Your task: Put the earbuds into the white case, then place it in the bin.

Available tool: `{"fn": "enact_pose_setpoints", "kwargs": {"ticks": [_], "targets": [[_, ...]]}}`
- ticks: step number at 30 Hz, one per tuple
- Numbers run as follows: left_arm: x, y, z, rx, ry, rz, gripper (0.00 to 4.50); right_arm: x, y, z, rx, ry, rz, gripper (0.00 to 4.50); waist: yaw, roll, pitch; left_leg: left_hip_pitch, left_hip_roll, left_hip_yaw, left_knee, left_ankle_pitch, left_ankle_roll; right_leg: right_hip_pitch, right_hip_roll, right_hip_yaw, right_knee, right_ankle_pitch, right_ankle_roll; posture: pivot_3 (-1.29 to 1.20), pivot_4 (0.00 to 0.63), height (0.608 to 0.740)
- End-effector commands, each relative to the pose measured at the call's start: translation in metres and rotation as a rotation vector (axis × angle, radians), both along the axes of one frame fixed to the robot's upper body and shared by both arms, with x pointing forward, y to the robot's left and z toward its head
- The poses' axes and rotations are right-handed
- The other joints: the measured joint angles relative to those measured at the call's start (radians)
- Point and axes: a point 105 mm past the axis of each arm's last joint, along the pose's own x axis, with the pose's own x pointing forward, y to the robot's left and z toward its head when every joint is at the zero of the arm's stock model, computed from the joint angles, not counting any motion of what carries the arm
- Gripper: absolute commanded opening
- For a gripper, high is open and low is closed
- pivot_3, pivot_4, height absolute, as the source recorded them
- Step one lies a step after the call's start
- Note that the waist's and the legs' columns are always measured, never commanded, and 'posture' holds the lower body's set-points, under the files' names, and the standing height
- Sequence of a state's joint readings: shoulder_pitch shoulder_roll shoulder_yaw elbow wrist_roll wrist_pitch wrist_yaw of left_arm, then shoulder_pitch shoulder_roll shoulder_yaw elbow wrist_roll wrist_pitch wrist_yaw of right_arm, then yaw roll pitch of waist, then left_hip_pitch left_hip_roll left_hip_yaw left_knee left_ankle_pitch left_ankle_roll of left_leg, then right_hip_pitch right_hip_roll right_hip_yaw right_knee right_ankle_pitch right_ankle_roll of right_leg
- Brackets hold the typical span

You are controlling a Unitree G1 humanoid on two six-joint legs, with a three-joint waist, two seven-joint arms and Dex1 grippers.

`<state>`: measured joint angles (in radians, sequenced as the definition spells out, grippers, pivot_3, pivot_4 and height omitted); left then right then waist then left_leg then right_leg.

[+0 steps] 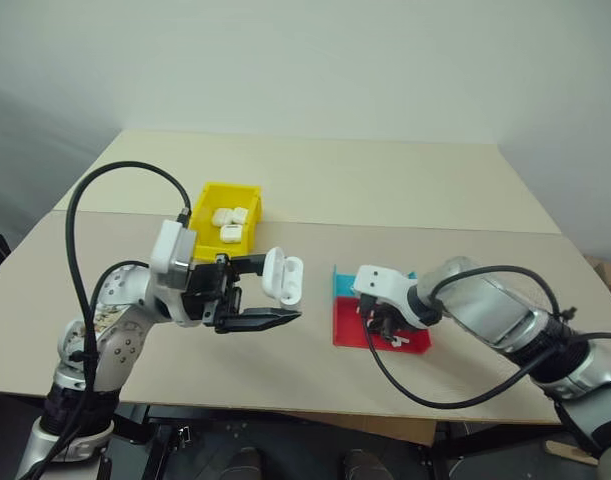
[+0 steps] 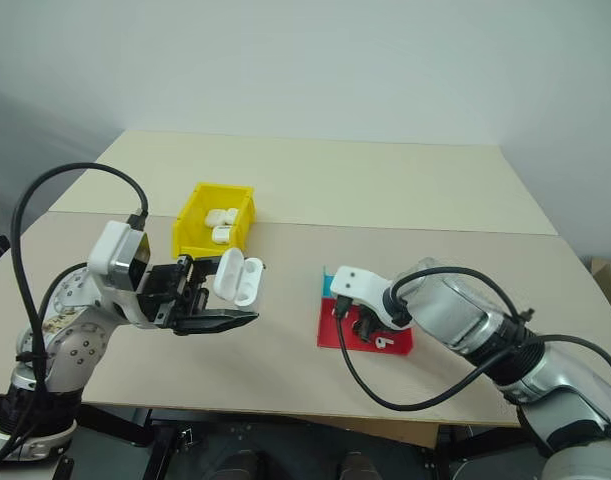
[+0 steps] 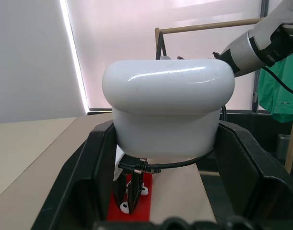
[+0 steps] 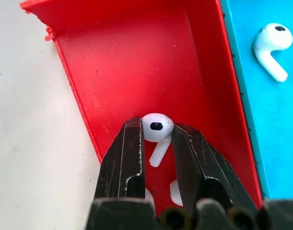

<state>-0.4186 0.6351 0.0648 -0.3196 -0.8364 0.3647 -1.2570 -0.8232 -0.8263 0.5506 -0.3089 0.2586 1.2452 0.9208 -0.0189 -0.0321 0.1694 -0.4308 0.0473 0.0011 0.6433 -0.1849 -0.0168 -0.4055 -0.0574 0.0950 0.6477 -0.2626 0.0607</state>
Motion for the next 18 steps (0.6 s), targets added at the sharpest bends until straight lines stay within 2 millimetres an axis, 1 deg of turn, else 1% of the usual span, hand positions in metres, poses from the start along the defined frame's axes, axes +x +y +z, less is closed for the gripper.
{"fn": "enact_pose_setpoints", "kwargs": {"ticks": [1,2,4,6,9,13,15,18], "targets": [[-0.001,0.002,0.016,-0.028,0.002,-0.031,2.76,-0.014,0.001,0.081,0.406,-0.153,0.022,0.89,0.004,0.000,0.000,-0.001,0.000,-0.001,0.000,0.000,0.000,0.000,0.000,-0.001,0.000,0.000,0.000,0.00,0.150,0.740],[0.000,0.002,0.017,-0.030,0.012,-0.029,2.76,-0.018,0.000,0.090,0.481,-0.172,0.019,0.89,0.005,0.000,0.000,-0.001,0.000,-0.001,0.000,0.000,0.000,0.000,0.000,-0.001,0.000,0.000,0.000,0.00,0.150,0.740],[0.004,-0.001,0.019,-0.031,0.036,-0.037,2.76,-0.025,0.000,0.121,0.724,-0.385,0.049,0.89,0.005,-0.001,-0.001,0.000,0.000,-0.002,0.000,0.000,0.000,0.002,0.000,-0.002,-0.001,0.000,0.000,0.00,0.150,0.740],[0.008,-0.004,0.020,-0.026,0.057,-0.050,2.76,-0.033,-0.004,0.141,0.900,-0.512,0.036,0.89,0.005,-0.002,-0.001,0.001,0.001,-0.004,0.000,0.000,0.000,0.003,0.002,-0.004,-0.001,0.000,0.000,0.00,0.150,0.740],[0.012,-0.009,0.021,-0.008,0.070,-0.073,2.76,-0.043,0.006,0.155,1.088,-0.513,0.067,0.89,0.001,-0.001,-0.001,0.001,0.001,-0.003,0.000,0.000,-0.001,0.002,0.001,-0.003,0.001,0.000,0.000,0.00,0.150,0.740],[0.020,-0.017,0.024,0.012,0.072,-0.088,2.76,-0.061,0.029,0.171,1.229,-0.488,0.197,0.89,-0.009,-0.001,-0.001,0.002,0.001,-0.003,0.000,0.001,-0.001,0.002,0.002,-0.002,0.001,0.001,0.000,0.00,0.150,0.740],[0.022,-0.018,0.025,0.018,0.060,-0.097,2.76,-0.065,0.038,0.171,1.230,-0.479,0.224,0.89,-0.015,-0.001,-0.001,0.002,0.002,-0.003,-0.001,0.001,-0.001,0.002,0.002,-0.002,0.001,0.001,0.000,0.00,0.150,0.740],[0.024,-0.020,0.026,0.016,0.051,-0.102,2.76,-0.066,0.048,0.168,1.212,-0.459,0.239,0.89,-0.023,-0.001,-0.001,0.001,0.001,-0.003,-0.001,0.000,-0.001,0.002,0.002,-0.002,0.000,0.001,0.000,0.00,0.150,0.740]]}}
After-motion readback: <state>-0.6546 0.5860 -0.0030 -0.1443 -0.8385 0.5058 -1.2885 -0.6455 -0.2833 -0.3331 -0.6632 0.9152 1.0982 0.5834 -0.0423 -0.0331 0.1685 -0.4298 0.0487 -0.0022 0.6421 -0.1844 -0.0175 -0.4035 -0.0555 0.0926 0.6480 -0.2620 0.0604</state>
